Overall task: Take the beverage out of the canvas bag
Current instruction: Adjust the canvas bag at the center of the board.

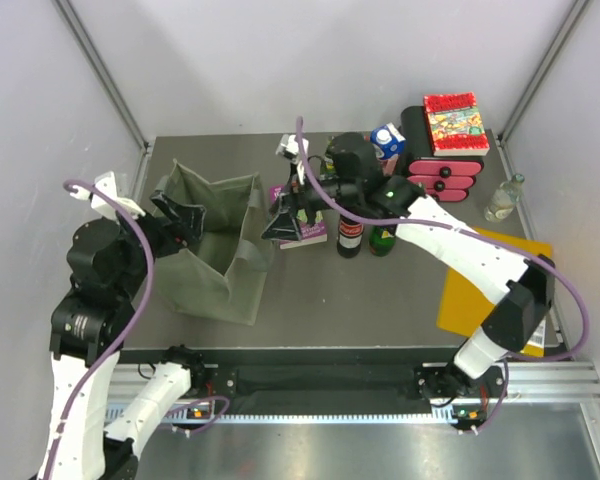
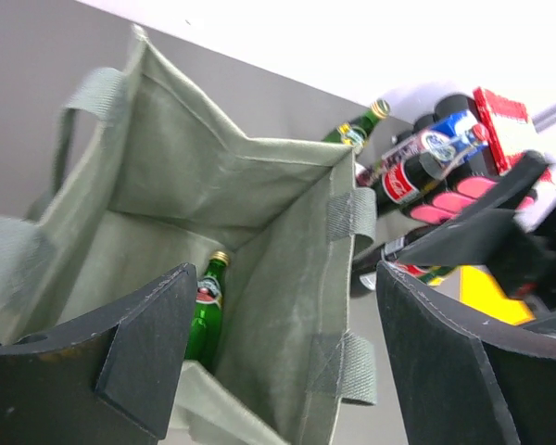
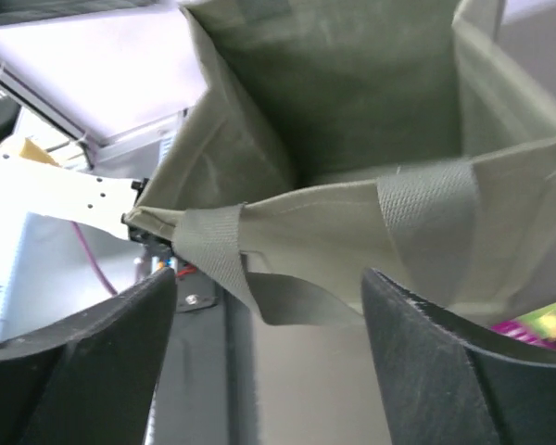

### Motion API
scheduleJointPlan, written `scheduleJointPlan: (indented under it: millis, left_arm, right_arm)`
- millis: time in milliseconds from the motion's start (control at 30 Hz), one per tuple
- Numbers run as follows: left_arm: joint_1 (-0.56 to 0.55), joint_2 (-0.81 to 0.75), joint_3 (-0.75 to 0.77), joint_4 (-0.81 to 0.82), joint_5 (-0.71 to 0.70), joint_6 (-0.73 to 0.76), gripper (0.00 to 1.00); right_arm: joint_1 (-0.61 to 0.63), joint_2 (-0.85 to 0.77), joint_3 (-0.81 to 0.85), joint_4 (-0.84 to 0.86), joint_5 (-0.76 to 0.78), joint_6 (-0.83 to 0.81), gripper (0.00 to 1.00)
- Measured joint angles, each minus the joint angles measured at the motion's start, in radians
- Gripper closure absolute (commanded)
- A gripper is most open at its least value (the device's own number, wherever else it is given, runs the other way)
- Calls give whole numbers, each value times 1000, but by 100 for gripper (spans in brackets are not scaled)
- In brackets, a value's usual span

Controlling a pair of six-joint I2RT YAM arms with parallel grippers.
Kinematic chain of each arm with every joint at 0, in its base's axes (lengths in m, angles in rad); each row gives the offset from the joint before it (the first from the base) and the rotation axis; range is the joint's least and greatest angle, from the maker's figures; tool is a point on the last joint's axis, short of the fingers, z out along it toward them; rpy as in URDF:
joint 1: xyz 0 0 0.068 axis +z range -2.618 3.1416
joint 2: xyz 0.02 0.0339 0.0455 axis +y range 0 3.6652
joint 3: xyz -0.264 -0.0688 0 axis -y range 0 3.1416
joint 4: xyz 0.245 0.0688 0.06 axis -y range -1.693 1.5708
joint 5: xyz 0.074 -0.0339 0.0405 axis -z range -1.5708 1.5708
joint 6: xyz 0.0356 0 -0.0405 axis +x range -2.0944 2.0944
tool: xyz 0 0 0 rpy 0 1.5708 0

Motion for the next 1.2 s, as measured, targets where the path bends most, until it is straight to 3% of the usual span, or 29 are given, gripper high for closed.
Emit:
scheduleJointPlan:
  millis: [67,367,767,900,1000,1033,1200]
  left_arm:
    - [0,-20,0,-7,-23,4,17]
    - [0,-53,11,-39,-126,56,17]
    - [0,89,63,-55,-185,153,15]
    - [0,137,63,-55,-195,190,14]
    - [0,181,77,-61,-205,219,14]
    - [0,198,84,-61,-208,230,14]
    - [1,269,92,-62,-227,267,14]
  right_arm:
    - [17,31,5,4,26,59,0]
    - [65,102,75,18,186,313,0]
    - [124,175,222,-116,505,535,1]
    - [124,216,255,-158,554,569,7]
    - [125,254,283,-177,576,590,17]
    - [125,265,291,-180,581,595,25]
    - [124,295,313,-188,610,613,48]
